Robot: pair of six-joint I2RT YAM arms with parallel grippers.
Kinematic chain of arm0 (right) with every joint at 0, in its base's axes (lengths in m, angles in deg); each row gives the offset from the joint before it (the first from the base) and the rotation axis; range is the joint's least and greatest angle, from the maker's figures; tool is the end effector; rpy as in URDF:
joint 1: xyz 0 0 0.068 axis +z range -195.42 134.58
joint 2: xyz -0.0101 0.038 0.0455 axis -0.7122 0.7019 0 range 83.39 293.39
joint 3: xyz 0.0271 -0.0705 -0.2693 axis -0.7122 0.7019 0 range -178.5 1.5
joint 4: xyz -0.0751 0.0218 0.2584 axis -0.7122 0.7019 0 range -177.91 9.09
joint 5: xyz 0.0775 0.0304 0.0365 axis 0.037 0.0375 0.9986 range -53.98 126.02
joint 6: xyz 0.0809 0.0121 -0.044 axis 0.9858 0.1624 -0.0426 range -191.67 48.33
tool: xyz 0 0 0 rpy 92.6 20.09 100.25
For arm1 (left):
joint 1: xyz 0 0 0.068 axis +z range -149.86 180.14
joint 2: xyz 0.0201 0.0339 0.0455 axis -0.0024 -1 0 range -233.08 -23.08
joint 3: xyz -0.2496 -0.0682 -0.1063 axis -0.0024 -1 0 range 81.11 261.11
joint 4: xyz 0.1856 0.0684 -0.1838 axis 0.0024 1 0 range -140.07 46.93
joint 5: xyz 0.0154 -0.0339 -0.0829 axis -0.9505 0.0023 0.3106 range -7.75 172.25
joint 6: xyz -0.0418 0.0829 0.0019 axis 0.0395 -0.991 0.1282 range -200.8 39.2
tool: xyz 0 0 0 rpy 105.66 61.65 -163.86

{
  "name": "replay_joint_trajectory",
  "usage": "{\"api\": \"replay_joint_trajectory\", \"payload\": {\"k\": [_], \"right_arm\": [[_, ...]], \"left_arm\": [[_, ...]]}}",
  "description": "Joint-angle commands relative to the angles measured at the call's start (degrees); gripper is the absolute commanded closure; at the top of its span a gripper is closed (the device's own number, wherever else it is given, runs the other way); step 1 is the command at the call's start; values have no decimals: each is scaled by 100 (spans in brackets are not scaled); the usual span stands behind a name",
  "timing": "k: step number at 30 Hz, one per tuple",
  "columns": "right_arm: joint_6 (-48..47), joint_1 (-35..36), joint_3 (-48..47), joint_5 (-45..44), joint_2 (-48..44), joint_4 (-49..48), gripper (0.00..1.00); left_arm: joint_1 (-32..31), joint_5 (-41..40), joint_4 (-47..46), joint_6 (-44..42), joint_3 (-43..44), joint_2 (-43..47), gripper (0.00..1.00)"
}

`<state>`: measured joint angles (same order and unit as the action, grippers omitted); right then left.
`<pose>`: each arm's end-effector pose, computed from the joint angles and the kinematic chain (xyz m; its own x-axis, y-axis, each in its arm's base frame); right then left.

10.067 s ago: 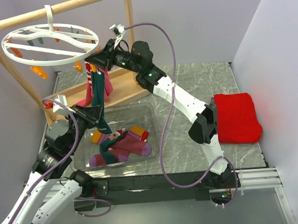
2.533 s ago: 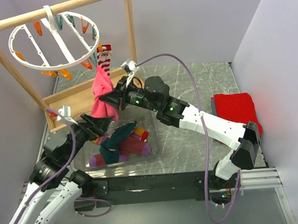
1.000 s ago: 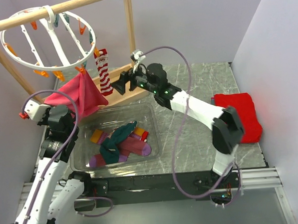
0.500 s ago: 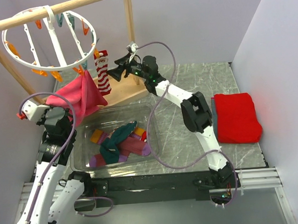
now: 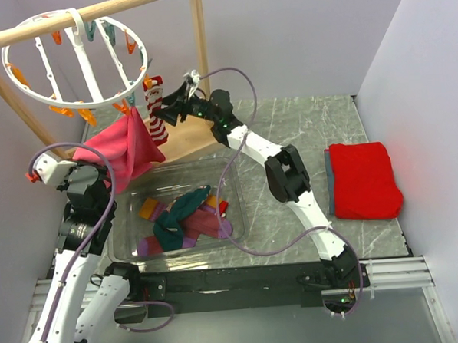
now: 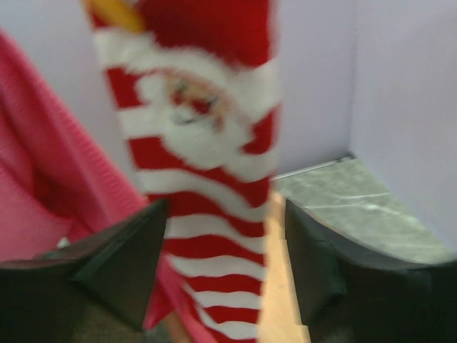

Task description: Remove the socks clipped to the hanger

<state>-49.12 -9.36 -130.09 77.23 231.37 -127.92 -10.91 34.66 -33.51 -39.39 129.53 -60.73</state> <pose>0.4817 0.4189 0.2980 -0.0578 0.3148 -0.9474 -0.9838 0.1432 0.1076 0.1820 0.0275 0.3724 0.3172 -0.5164 -0.7954 -0.5092 0.6148 -0.6022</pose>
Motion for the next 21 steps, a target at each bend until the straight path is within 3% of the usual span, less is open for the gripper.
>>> {"api": "replay_joint_trajectory", "payload": {"k": [1, 5, 12, 16, 21], "right_arm": [[354, 183, 257, 220, -569, -665, 39], [628, 174, 107, 300, -542, -693, 56], [751, 165, 967, 370, -1243, -763, 100], [558, 157, 2362, 203, -2018, -912, 100], [374, 139, 3199, 168, -2781, -272, 100]], "left_arm": [[50, 259, -293, 148, -8, 3, 92], [50, 268, -197, 192, 27, -32, 92], [50, 312, -188, 236, -44, 12, 91], [59, 496, -179, 298, -70, -84, 85], [59, 813, -56, 377, -79, -208, 73]]}}
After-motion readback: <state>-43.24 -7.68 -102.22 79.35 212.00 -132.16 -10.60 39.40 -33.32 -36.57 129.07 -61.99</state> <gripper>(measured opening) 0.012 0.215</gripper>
